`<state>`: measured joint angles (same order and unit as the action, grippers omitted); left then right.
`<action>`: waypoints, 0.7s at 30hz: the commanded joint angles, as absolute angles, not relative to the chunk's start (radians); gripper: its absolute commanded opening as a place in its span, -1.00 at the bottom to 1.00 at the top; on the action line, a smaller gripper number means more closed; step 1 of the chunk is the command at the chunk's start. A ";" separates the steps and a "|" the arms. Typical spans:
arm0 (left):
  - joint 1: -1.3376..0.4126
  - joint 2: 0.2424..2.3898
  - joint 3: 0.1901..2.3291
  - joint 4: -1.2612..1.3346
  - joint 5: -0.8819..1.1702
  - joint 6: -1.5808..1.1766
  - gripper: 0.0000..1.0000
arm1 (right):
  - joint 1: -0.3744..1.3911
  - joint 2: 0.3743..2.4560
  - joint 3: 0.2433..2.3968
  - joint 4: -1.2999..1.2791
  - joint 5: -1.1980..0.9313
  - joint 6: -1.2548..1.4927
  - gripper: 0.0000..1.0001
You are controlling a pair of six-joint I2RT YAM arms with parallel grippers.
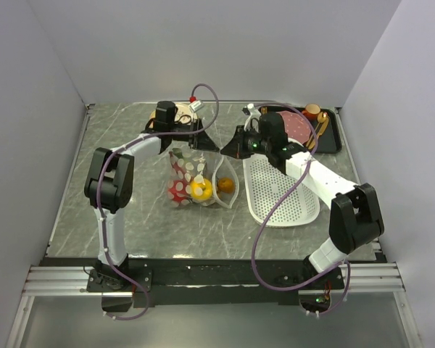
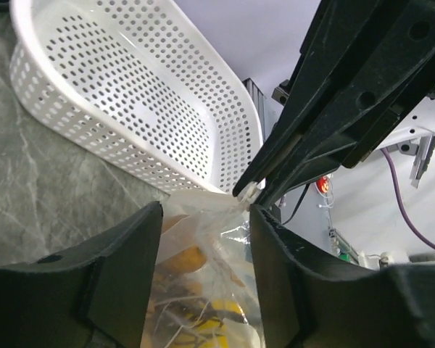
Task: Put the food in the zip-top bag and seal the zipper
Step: Zip the zipper food storage bag at the center of the board.
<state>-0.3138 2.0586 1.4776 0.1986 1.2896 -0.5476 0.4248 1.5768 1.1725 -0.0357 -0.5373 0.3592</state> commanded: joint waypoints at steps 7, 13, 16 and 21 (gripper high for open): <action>-0.334 2.036 1.529 0.146 1.289 -0.482 -0.77 | 0.411 1.503 1.204 0.021 -0.548 0.365 -1.00; -0.334 2.014 1.512 0.206 1.244 -0.532 -0.99 | 0.411 1.506 1.206 0.006 -0.549 0.365 -1.00; -0.325 2.006 1.517 0.219 1.197 -0.558 -0.99 | 0.413 1.509 1.192 0.000 -0.557 0.357 -1.00; -0.276 1.970 1.488 0.313 1.120 -0.658 -0.99 | 0.413 1.505 1.146 -0.038 -0.535 0.337 -1.00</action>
